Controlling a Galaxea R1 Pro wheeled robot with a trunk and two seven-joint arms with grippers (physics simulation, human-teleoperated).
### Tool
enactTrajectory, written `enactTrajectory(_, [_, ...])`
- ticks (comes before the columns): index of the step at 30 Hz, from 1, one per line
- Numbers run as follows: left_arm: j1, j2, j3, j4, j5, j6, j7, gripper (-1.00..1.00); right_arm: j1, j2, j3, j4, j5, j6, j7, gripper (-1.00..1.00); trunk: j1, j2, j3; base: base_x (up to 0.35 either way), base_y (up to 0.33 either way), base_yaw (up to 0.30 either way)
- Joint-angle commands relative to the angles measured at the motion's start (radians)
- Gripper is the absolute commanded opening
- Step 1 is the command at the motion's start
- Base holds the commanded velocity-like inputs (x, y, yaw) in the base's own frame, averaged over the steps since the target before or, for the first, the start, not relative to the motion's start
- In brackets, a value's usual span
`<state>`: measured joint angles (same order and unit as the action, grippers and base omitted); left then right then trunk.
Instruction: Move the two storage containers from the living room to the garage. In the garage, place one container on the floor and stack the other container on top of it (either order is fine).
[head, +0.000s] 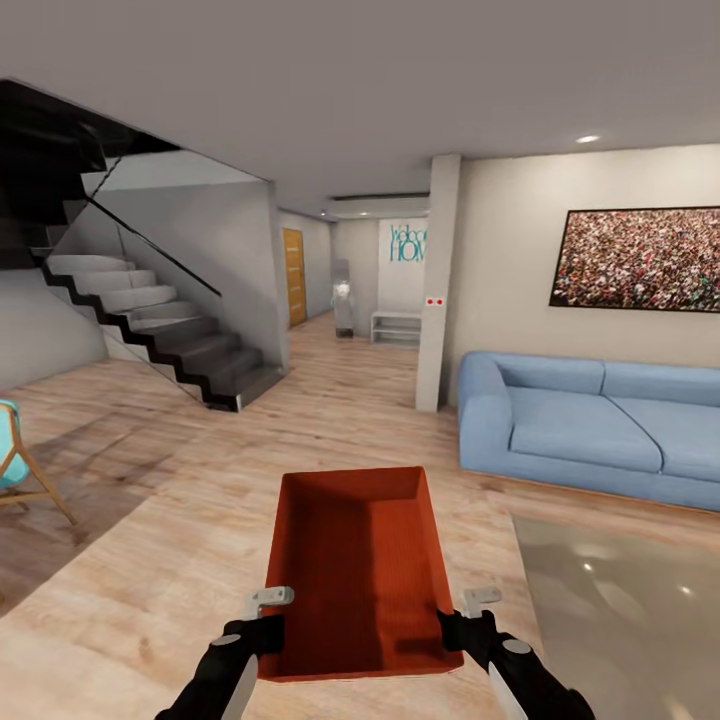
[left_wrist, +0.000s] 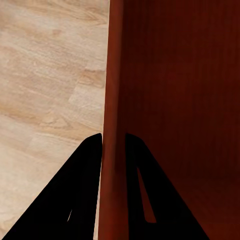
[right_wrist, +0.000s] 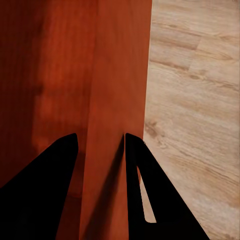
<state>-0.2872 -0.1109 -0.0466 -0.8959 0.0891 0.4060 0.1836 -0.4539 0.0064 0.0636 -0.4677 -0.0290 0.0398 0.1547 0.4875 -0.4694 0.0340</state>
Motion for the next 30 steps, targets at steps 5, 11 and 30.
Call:
enactTrajectory(5, [0.0,-0.001,0.001,-0.001,-0.016,0.006,0.021,-1.0,0.0,0.004,-0.002,-0.003,-0.012,0.005,0.043,-1.0,0.001,-0.001,0.0,0.325,0.0,0.0])
enactTrajectory(11, [0.0,-0.001,0.001,-0.001,-0.011,0.001,0.02,-1.0,0.0,0.004,-0.002,-0.003,-0.012,0.005,0.043,-1.0,0.001,-0.001,0.0,0.325,0.0,0.0])
enactTrajectory(30, [0.0,0.0,0.002,-0.001,-0.015,-0.018,0.021,-1.0,-0.001,0.004,-0.002,-0.003,-0.012,0.005,0.043,-1.0,0.001,-0.001,0.0,0.325,0.0,0.0])
